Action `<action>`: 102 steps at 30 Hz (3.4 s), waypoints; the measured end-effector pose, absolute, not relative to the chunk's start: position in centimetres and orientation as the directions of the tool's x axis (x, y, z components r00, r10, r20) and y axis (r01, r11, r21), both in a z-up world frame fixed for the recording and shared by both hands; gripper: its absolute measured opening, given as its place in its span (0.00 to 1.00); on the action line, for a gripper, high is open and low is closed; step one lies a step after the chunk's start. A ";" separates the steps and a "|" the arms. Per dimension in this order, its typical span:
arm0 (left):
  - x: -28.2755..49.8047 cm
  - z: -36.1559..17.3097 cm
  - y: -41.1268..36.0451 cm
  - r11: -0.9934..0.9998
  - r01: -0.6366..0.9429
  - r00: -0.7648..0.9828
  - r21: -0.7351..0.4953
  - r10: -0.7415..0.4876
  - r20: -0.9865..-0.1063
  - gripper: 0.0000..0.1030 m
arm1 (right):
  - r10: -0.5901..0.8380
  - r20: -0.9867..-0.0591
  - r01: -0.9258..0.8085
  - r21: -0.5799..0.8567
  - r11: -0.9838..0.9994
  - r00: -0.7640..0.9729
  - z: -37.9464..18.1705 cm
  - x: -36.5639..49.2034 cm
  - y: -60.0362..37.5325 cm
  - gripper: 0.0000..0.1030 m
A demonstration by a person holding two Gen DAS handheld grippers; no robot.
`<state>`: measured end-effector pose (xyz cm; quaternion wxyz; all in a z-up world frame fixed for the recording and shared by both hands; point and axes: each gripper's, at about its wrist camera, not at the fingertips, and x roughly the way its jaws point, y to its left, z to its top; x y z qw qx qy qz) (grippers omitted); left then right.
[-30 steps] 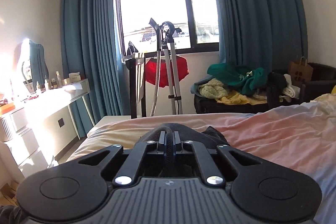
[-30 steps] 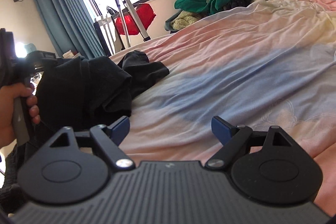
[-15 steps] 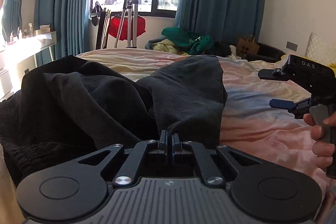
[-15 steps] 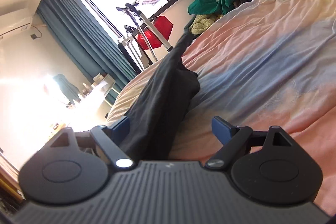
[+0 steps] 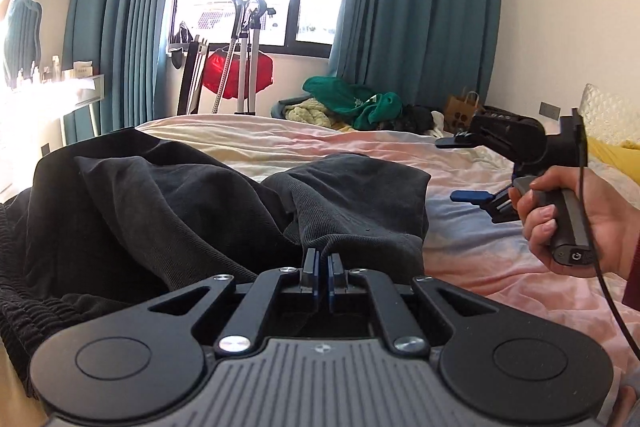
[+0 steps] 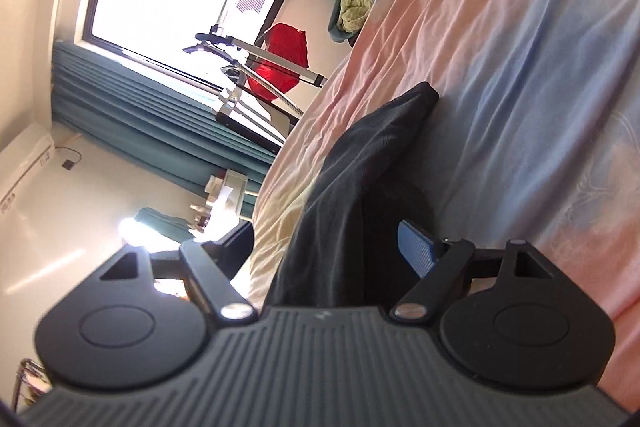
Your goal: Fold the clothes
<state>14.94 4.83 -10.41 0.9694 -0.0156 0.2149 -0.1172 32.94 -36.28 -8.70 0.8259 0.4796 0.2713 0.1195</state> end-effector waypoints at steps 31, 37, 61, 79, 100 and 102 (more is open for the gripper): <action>23.2 -13.8 14.0 0.915 0.051 0.800 -0.399 -0.277 -0.532 0.44 | 0.354 -0.447 -0.059 0.551 0.833 0.821 -4.2 64.6 -24.9 0.11; 22.9 -13.6 14.4 0.926 0.046 0.804 -0.376 -0.258 -0.536 0.44 | 0.360 -0.414 -0.075 0.563 0.823 0.836 -2.2 57.9 -29.0 0.52; 15.5 -16.4 20.2 0.528 -0.362 0.653 -0.768 -0.445 -0.614 0.67 | 0.498 -0.403 0.170 0.877 0.449 0.768 -12.0 41.2 -32.8 0.66; 10.8 -19.8 26.8 -0.117 -0.507 0.790 -0.854 -0.458 -0.407 0.51 | -0.046 -0.188 0.156 0.631 0.760 0.981 2.2 29.7 -37.4 0.08; 4.6 -6.7 28.0 0.107 -0.476 0.847 -0.873 -0.209 -0.488 0.06 | -0.055 -0.344 0.321 0.790 0.522 0.937 -6.9 21.0 -47.0 0.08; 3.6 -3.8 29.2 0.138 -0.440 0.875 -0.887 -0.158 -0.458 0.06 | -0.085 -0.320 0.311 0.768 0.560 0.943 -6.1 21.2 -46.9 0.08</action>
